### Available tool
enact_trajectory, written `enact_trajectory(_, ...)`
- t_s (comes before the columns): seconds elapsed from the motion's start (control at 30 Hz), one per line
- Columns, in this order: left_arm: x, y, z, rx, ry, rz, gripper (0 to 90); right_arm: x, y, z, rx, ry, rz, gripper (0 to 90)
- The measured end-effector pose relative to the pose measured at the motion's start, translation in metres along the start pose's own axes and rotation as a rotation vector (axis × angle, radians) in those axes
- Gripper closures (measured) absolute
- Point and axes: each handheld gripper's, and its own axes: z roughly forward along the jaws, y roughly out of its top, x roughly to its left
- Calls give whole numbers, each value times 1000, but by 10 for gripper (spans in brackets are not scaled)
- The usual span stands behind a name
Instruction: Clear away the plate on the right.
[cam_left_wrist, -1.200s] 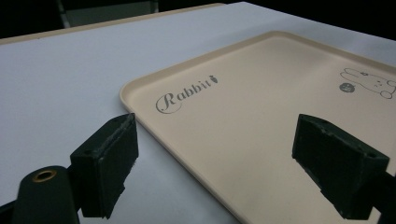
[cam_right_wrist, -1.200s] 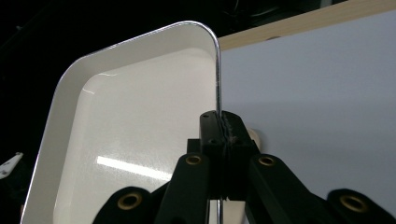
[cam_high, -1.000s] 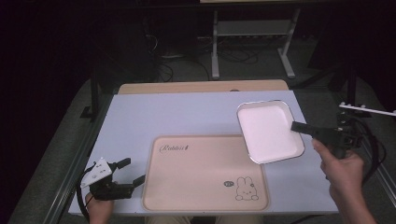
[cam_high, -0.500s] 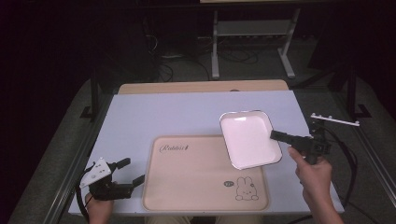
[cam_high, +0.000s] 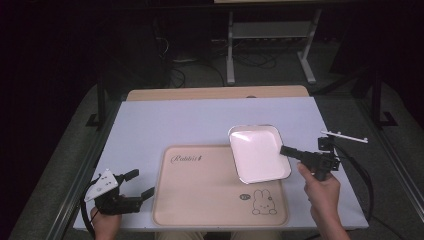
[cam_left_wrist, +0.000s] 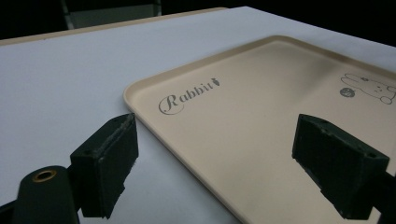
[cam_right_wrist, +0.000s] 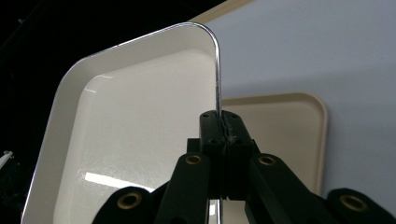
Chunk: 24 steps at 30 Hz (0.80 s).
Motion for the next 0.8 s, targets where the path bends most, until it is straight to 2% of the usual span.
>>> enact_trajectory(0.2,1,0,0,-2,-1,-6,140,4,-7,13,2,8,9,885)
enact_trajectory(0.43,2,0,-1,-10,-2,-9,140,3,-19,28,15,-9,15,885)
enact_trajectory(0.67,2,-1,0,-10,-3,-11,140,6,-26,37,0,-12,27,885)
enact_trajectory(0.8,2,-1,0,-8,-1,-11,140,7,-34,52,15,-25,36,885)
